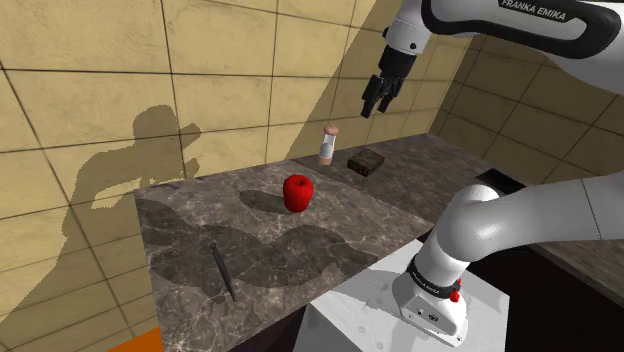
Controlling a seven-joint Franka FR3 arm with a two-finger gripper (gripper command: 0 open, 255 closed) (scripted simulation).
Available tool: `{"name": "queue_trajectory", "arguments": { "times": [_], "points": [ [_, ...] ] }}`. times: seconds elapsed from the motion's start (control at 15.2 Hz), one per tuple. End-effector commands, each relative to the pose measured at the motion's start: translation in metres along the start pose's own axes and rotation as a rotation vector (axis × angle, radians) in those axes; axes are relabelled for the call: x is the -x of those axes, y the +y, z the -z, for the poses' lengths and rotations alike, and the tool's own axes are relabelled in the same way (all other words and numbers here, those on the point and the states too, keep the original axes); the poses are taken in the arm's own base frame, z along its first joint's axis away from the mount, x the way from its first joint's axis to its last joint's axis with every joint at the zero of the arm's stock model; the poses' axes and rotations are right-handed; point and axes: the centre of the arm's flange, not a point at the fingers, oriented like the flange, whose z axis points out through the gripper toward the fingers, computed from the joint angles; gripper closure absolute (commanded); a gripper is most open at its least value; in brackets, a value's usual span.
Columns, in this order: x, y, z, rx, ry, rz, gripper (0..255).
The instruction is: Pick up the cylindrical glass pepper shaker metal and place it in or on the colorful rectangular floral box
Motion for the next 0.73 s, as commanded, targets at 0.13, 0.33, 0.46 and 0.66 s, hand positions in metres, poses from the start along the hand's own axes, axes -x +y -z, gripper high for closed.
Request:
{"name": "queue_trajectory", "arguments": {
  "times": [0.13, 0.33, 0.46, 0.66],
  "points": [
    [-0.015, 0.017, -0.013, -0.001, -0.002, 0.002, 0],
    [-0.039, 0.043, -0.033, -0.002, -0.005, 0.005, 0],
    [-0.054, 0.060, -0.047, -0.002, -0.007, 0.007, 0],
    [-0.077, 0.086, -0.067, -0.003, -0.011, 0.009, 0]
  ]
}}
